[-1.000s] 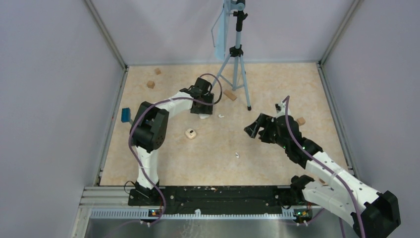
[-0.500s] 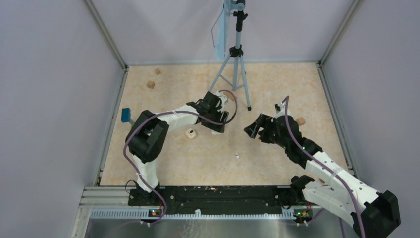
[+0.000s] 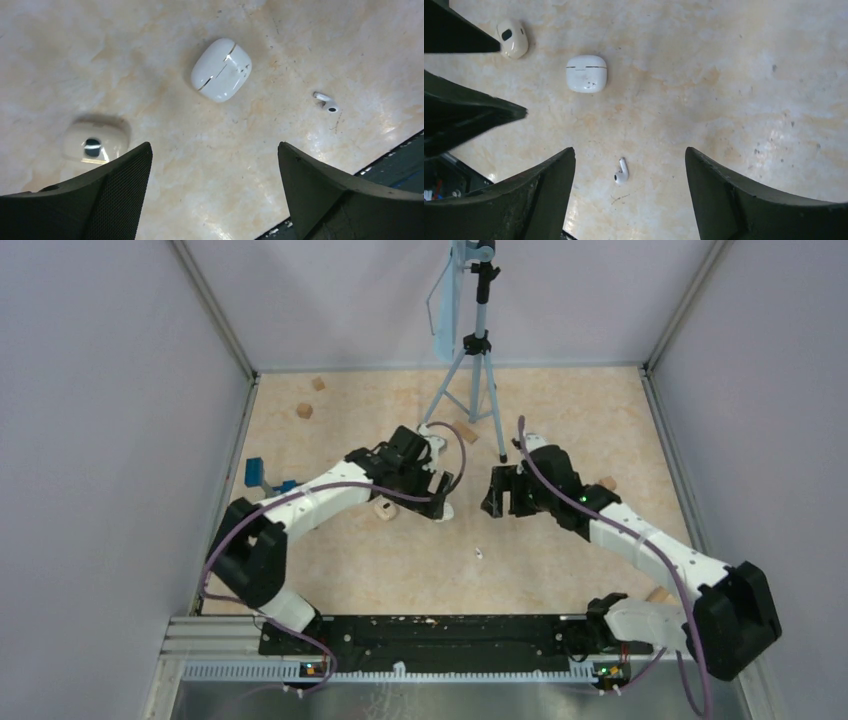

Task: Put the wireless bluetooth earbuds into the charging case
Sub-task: Move the charging case to the center of the board.

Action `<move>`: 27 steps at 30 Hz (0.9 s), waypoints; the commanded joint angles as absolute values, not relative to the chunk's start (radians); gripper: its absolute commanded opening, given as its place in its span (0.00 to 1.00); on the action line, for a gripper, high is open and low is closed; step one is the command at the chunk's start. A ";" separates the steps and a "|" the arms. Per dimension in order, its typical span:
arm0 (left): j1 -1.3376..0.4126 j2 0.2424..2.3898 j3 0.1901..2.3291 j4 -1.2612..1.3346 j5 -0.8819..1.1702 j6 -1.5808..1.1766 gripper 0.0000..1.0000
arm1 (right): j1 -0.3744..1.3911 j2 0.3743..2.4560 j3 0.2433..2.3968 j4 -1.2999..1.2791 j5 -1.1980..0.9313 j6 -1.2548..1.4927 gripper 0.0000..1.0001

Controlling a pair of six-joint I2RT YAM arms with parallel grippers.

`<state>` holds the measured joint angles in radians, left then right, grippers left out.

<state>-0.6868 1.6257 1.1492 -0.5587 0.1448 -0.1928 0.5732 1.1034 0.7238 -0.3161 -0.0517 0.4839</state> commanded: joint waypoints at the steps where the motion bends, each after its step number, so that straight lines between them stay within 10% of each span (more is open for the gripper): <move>1: -0.576 1.482 1.176 -0.682 0.149 -0.267 0.98 | 0.628 1.276 0.910 -0.418 -0.222 0.147 0.82; 11: -0.200 1.343 1.168 -0.757 0.427 -0.386 0.99 | 0.845 1.592 1.111 -0.348 -0.142 -0.318 0.87; 27: -0.112 1.292 1.078 -0.728 0.532 -0.406 0.99 | 0.826 1.797 1.077 -0.109 -0.197 -0.552 0.83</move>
